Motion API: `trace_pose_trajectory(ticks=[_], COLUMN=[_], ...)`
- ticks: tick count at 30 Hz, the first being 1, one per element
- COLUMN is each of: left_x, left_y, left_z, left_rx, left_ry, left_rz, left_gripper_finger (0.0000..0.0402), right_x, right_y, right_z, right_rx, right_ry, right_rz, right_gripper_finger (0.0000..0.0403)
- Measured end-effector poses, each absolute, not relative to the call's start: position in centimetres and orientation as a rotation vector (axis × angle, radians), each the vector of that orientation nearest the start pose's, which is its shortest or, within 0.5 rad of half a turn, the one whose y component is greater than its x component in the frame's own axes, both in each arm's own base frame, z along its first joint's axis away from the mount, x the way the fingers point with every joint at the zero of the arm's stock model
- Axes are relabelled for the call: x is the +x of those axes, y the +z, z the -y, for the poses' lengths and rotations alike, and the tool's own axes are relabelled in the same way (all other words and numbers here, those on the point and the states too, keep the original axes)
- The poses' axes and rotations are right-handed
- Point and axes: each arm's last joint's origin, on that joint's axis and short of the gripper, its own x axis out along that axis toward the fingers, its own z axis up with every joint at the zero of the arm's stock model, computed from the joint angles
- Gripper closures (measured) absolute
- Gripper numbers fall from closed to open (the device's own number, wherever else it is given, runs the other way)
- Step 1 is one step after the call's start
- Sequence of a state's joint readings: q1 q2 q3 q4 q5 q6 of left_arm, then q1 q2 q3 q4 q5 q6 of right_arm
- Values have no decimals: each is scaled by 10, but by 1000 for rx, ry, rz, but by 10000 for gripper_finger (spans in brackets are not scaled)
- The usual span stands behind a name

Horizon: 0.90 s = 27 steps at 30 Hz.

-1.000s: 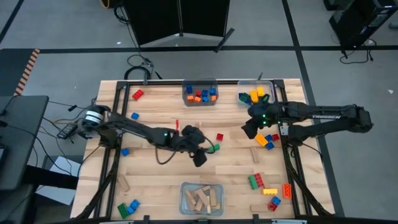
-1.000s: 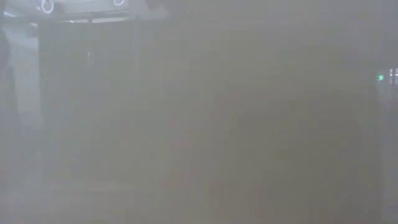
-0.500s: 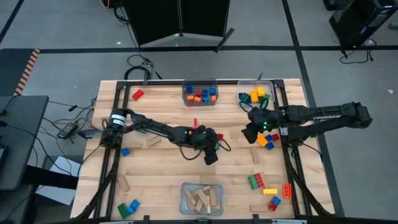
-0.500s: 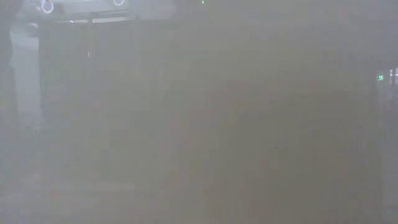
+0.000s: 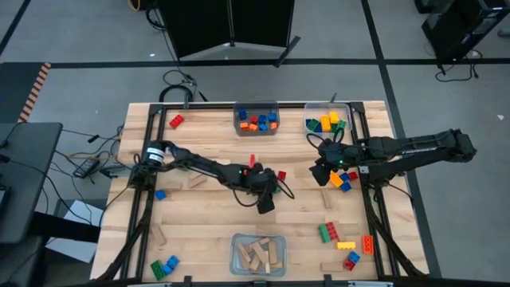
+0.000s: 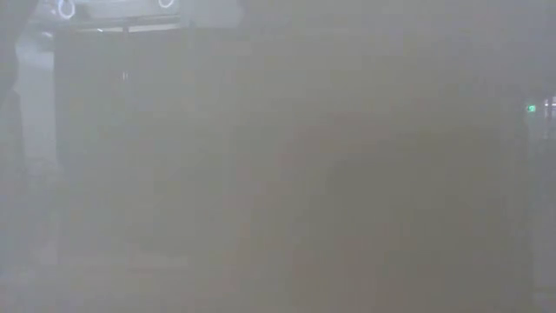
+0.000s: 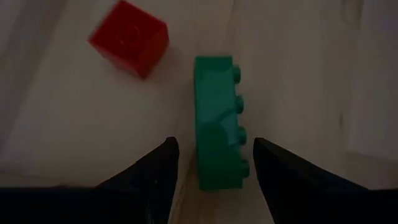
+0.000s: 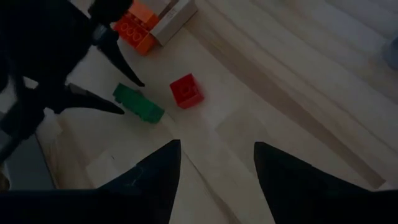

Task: Sort blocks by size
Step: Put the large green game piece into the transparent bin

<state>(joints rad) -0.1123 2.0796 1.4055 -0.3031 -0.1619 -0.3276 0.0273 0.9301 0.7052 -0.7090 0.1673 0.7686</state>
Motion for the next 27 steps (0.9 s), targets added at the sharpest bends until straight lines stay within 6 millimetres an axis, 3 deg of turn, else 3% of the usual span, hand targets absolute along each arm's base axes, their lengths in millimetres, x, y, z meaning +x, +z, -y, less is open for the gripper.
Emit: trace_pose_trajectory(ticks=[12,21,27], left_x=[434,436,434], left_y=[136,136,146], left_z=[44,44,44], left_rx=[-151,-163,-191], left_ry=[225,214,177], left_rz=[-930,-916,-908], left_gripper_finger=[196,305,308], right_x=[172,172,172], right_y=[242,242,242], right_z=[0,1,1], right_rx=[638,626,615], right_ry=[-484,-500,-500], right_rz=[-821,-812,-812], right_gripper_finger=[186,186,186])
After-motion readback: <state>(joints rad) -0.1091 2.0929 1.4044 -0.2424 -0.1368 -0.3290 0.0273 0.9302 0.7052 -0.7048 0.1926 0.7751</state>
